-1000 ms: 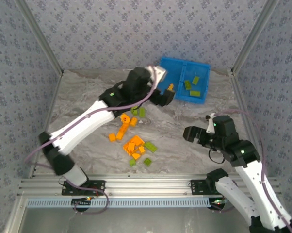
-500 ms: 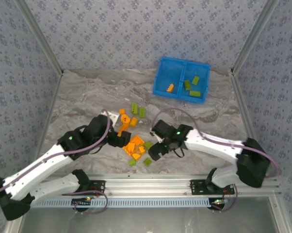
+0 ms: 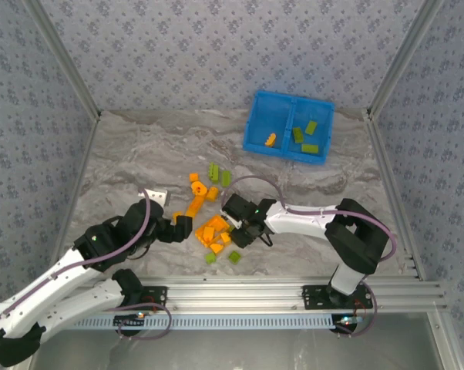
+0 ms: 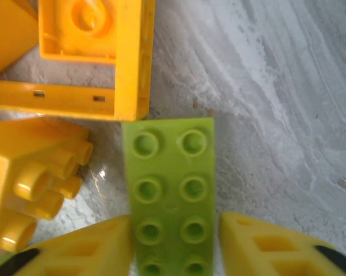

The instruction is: Sort the legos into containers by color

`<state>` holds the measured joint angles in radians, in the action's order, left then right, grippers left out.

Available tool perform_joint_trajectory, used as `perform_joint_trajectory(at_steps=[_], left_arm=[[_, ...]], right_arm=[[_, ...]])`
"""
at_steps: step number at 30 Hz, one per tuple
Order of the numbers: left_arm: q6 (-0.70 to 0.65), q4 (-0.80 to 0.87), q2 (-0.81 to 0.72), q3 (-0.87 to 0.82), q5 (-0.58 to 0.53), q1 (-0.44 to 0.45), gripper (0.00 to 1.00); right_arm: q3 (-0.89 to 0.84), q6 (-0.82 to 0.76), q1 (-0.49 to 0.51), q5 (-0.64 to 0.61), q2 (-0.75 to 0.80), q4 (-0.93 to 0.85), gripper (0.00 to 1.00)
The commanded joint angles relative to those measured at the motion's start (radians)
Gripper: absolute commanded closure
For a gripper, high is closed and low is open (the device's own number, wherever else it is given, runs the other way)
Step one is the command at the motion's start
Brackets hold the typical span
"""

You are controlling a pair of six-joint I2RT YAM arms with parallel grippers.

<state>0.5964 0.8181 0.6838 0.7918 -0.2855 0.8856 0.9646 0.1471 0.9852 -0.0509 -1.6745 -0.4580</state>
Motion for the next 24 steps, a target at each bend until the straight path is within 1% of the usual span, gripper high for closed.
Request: perform_joint_trajectory(at_steps=[1,6,11,13,16,19,21,23,24], left_arm=[[0.009,0.001,0.01,0.003,-0.02,-0.002,0.01],[-0.005,0.004,0.044,0.025,-0.012,-0.001,0.01],[-0.034,-0.019,0.081,0.053,0.012,-0.001,0.01],[-0.057,-0.057,0.087,0.06,0.056,-0.001,0.01],[-0.108,-0.159,0.084,0.057,0.173,-0.001,0.01],[-0.145,-0.26,0.076,0.042,0.286,0.0,0.01],[-0.161,-0.303,0.071,0.034,0.338,0.003,0.01],[-0.172,-0.34,0.064,0.026,0.379,0.014,0.01],[-0.175,-0.355,0.061,0.022,0.39,0.018,0.01]], right_arm=[[-0.006,0.013,0.006,-0.033,0.018,0.018,0.65],[-0.019,0.047,0.005,-0.115,0.12,-0.018,0.7],[0.01,0.079,-0.015,-0.225,0.291,-0.082,0.69],[0.032,0.103,-0.049,-0.258,0.354,-0.097,0.68],[0.066,0.136,-0.151,-0.279,0.435,-0.087,0.67],[0.09,0.15,-0.3,-0.261,0.472,-0.033,0.67],[0.115,0.168,-0.416,-0.248,0.453,-0.003,0.67],[0.161,0.189,-0.533,-0.233,0.386,0.021,0.68],[0.191,0.197,-0.574,-0.231,0.345,0.025,0.68]])
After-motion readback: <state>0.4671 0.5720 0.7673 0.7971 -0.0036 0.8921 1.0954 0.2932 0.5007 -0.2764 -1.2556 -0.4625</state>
